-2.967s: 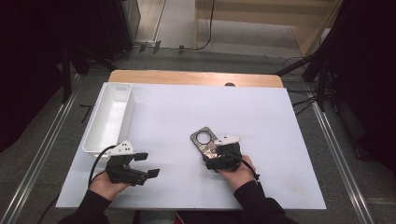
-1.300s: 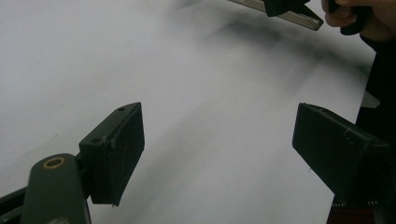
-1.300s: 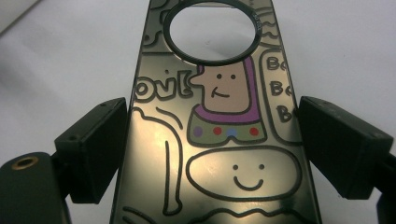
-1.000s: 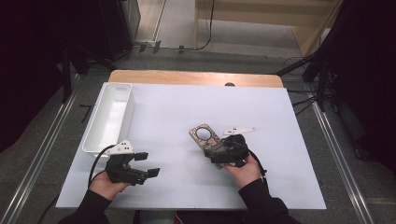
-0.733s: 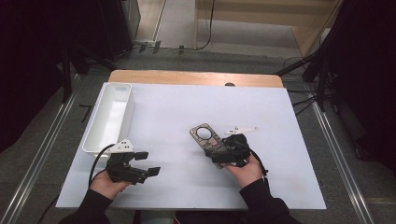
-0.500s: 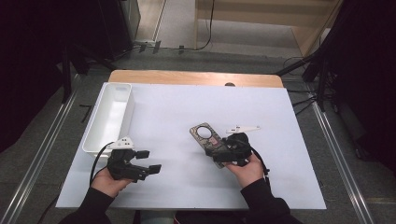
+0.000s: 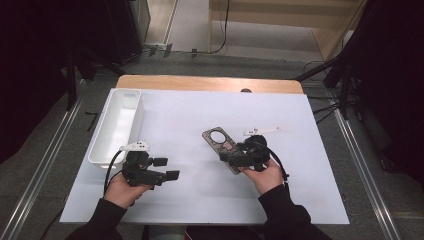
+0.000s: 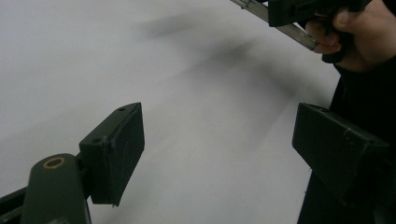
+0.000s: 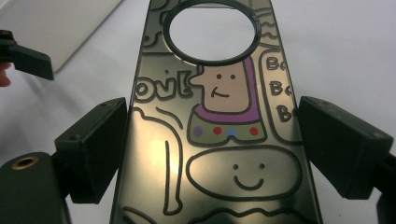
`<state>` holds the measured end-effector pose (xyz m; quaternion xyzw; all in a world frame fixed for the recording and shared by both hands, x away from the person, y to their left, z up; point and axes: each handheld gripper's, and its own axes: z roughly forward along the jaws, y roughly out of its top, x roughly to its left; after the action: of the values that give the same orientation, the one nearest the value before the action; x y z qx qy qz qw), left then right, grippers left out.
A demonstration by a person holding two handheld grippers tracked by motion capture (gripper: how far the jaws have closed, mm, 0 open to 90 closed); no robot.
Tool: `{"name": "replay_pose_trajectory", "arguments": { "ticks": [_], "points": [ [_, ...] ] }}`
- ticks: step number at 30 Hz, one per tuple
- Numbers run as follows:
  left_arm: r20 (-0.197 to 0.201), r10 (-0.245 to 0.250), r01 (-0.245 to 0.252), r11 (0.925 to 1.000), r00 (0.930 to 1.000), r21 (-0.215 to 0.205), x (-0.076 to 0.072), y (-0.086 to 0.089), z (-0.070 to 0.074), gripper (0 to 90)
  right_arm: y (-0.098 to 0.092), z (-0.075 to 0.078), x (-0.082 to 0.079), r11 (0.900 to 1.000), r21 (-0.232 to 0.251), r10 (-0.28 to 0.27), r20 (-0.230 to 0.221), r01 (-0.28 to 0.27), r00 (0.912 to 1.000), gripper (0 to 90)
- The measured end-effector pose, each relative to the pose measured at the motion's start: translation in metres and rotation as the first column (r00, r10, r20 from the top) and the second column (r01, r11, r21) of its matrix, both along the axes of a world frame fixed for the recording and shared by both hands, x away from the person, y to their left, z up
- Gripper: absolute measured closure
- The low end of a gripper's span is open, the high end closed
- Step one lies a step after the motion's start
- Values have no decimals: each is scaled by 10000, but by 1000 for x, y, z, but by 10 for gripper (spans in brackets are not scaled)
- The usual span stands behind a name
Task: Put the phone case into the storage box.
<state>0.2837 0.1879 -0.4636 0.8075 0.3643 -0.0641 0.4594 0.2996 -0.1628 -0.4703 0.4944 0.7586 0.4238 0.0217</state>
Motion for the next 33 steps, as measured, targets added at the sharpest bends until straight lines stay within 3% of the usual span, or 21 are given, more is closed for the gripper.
{"name": "replay_pose_trajectory", "arguments": {
  "ticks": [8, 11, 16, 23, 28, 33],
  "points": [
    [144, 231, -231, 9997, 9996, 5, 7, -8, 5, 167, 0, 1, 9, 10000, -8, 13, 64, -13, 10000, 107],
    [-41, 523, -522, 9985, 9986, 143, 11, -13, 8, 167, 1, 0, 14, 10000, -53, -18, 29, 18, 10000, 107],
    [-344, 824, -825, 9966, 9960, -18, 16, -21, 14, 208, 3, -2, 23, 10000, 30, -57, -79, 57, 10000, 107],
    [-354, 1047, -1042, 9944, 9939, 155, 22, -23, 25, 208, 4, -2, 29, 9992, 348, -166, -256, 175, 9995, 107],
    [-801, 1132, -1108, 9933, 9903, 338, 30, -27, 30, 208, 8, 2, 34, 9988, 424, -254, -272, 265, 9993, 107],
    [-944, 1287, -1269, 9916, 9872, 246, 36, -30, 36, 208, 10, 2, 39, 9979, 529, -347, -407, 368, 9986, 107]
  ]
}}
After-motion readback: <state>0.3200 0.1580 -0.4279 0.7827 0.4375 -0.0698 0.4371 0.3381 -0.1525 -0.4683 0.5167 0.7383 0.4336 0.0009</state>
